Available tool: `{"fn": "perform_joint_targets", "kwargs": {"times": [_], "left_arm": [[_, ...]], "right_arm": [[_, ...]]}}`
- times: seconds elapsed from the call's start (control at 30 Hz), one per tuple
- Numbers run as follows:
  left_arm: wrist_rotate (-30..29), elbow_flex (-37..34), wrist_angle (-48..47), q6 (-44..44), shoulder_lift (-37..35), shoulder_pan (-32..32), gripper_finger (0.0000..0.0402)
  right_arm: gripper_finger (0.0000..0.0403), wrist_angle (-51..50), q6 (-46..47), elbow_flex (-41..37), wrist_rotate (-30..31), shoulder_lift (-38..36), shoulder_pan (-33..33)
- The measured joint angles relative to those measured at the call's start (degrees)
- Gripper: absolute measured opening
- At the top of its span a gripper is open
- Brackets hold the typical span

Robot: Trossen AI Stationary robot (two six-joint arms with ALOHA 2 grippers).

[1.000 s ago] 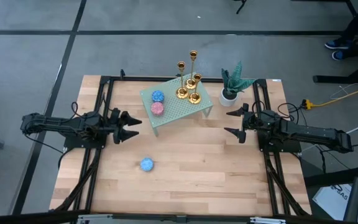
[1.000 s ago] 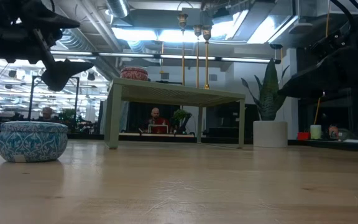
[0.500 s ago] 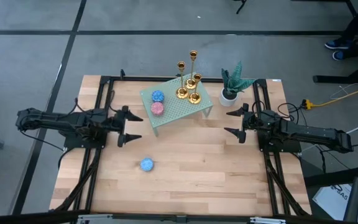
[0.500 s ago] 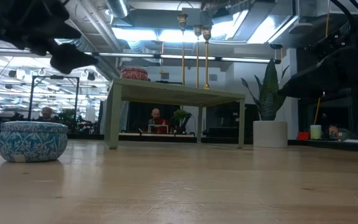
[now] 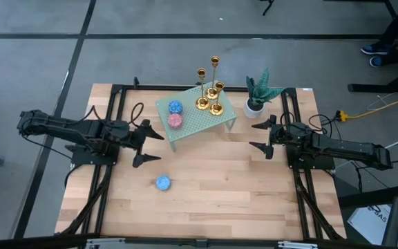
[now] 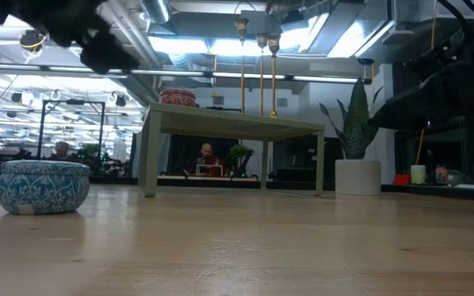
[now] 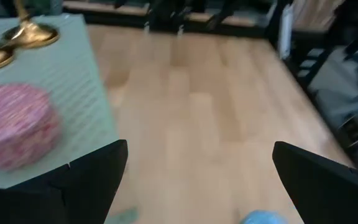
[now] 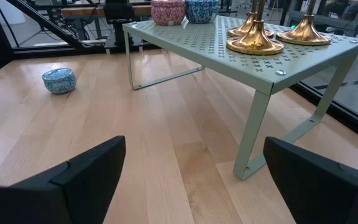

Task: Pick & Place candle stick holders
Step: Put the light blue scented candle on the shelf

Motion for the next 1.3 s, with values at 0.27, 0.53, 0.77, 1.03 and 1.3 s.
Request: {"fn": "perform_joint_targets", "kwargs": {"times": [0.27, 0.53, 0.77, 1.03, 1.3], "left_arm": [[-0.2, 0.2, 10.5, -12.9, 2.0, -4.6, 0.0400], [-0.3, 0.2, 16.6, -23.9, 4.9, -6.9, 0.0400], [-5.2, 1.8, 18.1, -18.4, 10.3, -12.8, 0.0400], [-14.2, 13.3, 4.4, -8.6, 20.0, -19.0, 0.0400], [-15.7, 21.2, -5.3, -6.9, 27.2, -23.2, 0.0400]], "right_arm": [[0.0385, 0.0, 0.0, 0.0, 0.0, 0.0, 0.0], [0.0385, 0.0, 0.0, 0.0, 0.0, 0.0, 0.0], [0.0385, 0.0, 0.0, 0.0, 0.0, 0.0, 0.0], [0.0385, 0.0, 0.0, 0.0, 0.0, 0.0, 0.0], [0.0385, 0.0, 0.0, 0.0, 0.0, 0.0, 0.0]]}}
